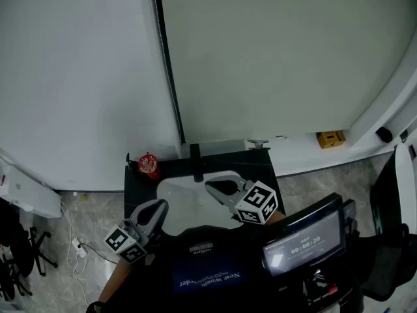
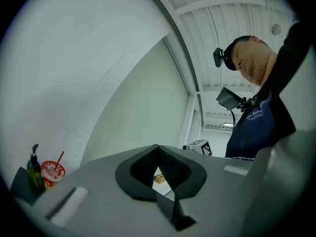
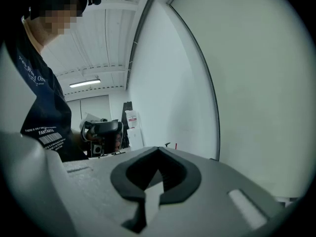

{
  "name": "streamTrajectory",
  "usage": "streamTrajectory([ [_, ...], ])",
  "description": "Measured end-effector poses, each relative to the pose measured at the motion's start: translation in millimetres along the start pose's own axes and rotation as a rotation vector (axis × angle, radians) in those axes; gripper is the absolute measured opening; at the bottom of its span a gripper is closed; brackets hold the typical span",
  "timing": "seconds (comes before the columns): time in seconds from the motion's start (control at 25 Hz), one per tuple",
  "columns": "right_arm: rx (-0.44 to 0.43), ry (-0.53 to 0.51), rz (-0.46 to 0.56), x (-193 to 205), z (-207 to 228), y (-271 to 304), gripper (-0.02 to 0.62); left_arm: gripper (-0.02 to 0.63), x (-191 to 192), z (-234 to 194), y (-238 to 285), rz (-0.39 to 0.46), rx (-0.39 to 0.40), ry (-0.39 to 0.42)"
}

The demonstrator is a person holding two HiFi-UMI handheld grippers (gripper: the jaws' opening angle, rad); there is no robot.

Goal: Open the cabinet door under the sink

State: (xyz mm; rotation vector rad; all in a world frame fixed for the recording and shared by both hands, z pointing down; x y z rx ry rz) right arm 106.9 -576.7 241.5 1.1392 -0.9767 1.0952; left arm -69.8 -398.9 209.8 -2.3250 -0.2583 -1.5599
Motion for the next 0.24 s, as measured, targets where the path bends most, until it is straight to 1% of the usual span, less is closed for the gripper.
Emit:
streamTrajectory([
  [0.12,0.01,0.005,-0.013,2.4,0.3,-1.6,-0.002,0.0,6.2,-8.2,-4.0,-0.036,-0.009,0.008],
  [0.24,0.015,0.005,-0.02,2.9,1.3,-0.8,-0.001,0.0,7.4,-11.7,-4.1,-0.038,-0.007,0.002],
])
Point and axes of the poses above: the fingertips, and each gripper's own axes: y forward along the fingers, z to its right, x out of its underside, the point moved 8 cm from there along -y, backward along the fingers, and after that the axes turned 2 degrees about z, right-handed, at the moved point
